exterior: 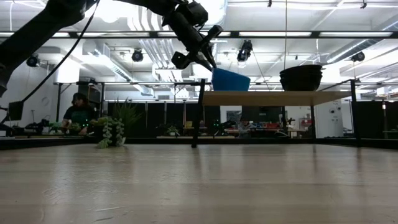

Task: Pick & Place Mini bowls
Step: Stack the top blue bowl on top of the other blue bowl on the shelf

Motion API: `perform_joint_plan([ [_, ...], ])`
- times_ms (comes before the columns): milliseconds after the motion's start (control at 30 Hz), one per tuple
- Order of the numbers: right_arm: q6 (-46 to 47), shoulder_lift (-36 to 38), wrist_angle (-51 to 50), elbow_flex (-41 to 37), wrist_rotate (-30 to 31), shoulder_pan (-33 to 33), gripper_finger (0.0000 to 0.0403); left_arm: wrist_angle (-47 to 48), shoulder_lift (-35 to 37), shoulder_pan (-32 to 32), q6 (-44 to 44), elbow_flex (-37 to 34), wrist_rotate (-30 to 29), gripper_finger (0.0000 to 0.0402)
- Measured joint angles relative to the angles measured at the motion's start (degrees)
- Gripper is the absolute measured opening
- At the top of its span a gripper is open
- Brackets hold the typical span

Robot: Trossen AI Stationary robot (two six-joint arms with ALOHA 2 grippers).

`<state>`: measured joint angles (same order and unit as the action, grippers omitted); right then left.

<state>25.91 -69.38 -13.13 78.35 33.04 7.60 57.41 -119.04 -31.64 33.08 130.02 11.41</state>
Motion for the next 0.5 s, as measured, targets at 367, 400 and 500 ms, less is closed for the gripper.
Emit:
perform_joint_plan([
  [367,0.2,0.0,0.0,0.0,0.0,0.0,0.0210,0.8,-0.1,0.0,-0.1,0.0,3.8,0.0062],
  [400,0.2,0.0,0.0,0.0,0.0,0.0,0.0210,1.2,-0.1,0.0,-0.2,0.0,3.4,0.0062],
  [500,0.7,0.0,0.0,0.0,0.0,0.0,0.0210,3.1,-0.1,0.0,-0.2,-0.1,1.2,0.0062],
])
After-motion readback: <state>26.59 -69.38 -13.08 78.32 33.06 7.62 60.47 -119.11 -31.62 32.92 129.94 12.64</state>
